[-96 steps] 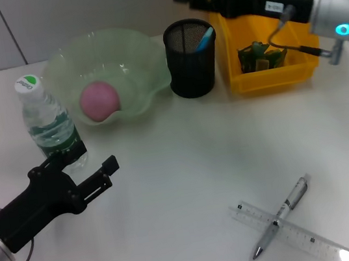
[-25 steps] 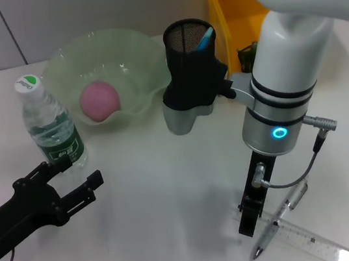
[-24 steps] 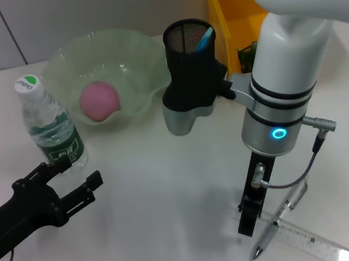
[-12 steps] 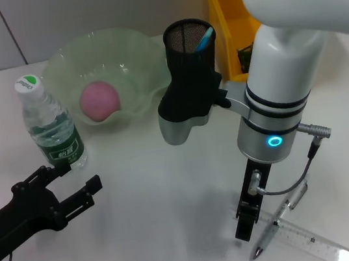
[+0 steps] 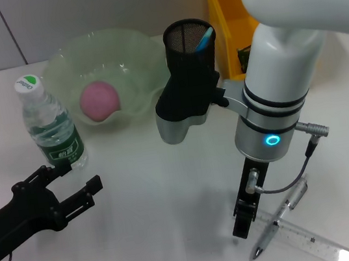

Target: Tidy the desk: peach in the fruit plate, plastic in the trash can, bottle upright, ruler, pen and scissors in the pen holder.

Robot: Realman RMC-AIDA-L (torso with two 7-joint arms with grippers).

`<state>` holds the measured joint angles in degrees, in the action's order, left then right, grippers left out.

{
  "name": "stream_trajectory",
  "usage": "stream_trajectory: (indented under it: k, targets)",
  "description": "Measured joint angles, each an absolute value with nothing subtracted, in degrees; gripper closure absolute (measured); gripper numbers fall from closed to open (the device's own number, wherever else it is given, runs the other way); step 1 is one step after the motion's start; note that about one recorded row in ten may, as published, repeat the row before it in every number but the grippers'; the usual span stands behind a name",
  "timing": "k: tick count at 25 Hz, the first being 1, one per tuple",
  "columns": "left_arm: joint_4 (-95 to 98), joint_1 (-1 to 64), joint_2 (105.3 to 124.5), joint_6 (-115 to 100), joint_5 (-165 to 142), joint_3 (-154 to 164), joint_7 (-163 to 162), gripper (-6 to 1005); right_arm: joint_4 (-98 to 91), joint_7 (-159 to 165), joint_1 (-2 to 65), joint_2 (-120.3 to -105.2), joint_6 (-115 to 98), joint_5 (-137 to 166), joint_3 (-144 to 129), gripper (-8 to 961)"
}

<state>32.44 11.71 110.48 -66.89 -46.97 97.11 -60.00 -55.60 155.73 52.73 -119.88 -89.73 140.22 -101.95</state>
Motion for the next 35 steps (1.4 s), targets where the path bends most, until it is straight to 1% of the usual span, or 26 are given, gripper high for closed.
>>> stream_trajectory:
  k: [26,35]
  targets:
    - [32.4,12.0,110.48,-66.9,-47.1,97.0,-60.8,196,-55.6,155.7,52.7,-119.88,-88.8,140.6,-103.5,517]
    - [32.3,12.0,110.48,-66.7,-47.1,96.9,-60.8,196,-55.6,155.7,53.0,-119.88,-88.7,140.7,-103.4,513]
